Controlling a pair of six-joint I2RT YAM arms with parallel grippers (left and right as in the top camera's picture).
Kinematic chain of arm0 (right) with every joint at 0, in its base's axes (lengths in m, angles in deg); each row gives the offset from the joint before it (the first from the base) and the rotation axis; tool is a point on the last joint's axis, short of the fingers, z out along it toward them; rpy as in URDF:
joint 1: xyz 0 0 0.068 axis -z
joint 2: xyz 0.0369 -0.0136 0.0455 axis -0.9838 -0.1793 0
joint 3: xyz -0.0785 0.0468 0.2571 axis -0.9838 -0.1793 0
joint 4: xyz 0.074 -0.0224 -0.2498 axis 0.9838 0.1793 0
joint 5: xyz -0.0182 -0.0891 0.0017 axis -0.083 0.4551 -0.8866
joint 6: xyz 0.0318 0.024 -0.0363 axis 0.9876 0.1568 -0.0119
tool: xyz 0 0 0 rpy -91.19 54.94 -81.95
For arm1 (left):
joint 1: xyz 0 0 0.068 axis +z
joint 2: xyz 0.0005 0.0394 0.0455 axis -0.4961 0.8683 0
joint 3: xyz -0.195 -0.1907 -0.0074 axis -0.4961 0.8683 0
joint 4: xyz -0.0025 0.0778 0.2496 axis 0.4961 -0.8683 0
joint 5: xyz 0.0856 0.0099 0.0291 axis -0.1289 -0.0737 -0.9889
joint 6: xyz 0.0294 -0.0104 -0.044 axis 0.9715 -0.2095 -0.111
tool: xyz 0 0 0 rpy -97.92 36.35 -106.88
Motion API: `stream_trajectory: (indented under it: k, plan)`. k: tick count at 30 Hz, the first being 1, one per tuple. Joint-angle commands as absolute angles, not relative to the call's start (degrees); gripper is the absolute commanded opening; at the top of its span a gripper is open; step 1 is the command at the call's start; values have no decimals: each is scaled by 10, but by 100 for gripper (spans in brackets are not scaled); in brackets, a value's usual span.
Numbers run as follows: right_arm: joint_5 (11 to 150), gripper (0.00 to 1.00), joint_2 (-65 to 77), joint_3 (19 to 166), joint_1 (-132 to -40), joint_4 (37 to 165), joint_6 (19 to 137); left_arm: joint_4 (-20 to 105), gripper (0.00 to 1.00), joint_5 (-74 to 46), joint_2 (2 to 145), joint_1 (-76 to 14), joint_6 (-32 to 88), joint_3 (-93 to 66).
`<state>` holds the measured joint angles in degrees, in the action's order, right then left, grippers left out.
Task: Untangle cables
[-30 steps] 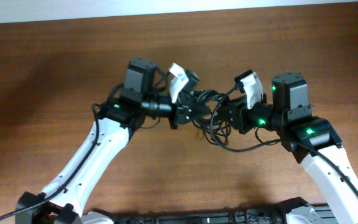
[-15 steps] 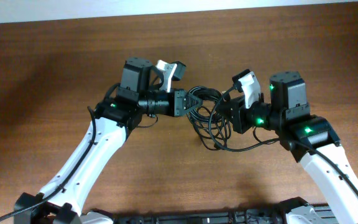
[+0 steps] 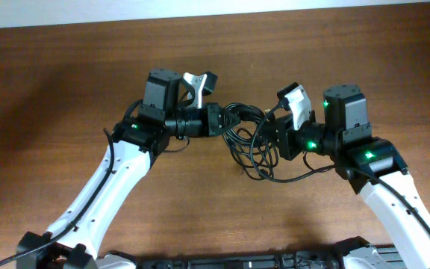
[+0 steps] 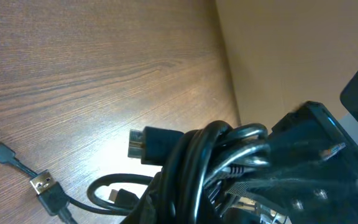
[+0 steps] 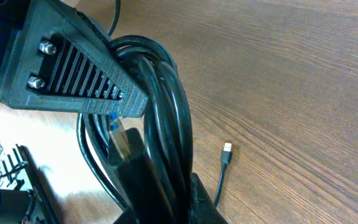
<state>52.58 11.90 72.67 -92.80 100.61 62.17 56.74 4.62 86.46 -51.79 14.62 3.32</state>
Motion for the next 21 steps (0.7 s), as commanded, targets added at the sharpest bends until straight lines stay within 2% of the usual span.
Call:
stream_trajectory:
  k: [1,5,8,10,16,21]
  plan:
    - [526,40,133,732,-923,1026,601,575,0,-133,859,-452,120,25]
    - [547,62,133,732,-923,1021,616,575,0,-75,859,-453,250,25]
    - [547,69,133,732,-923,1025,616,577,0,-27,859,-453,255,25]
    - [547,72,133,732,-924,1031,613,586,0,45,859,-453,271,25]
    - [544,71,133,732,-924,1031,609,617,0,213,859,-461,310,25]
    - [545,63,133,732,-924,1027,609,623,0,216,859,-502,327,25]
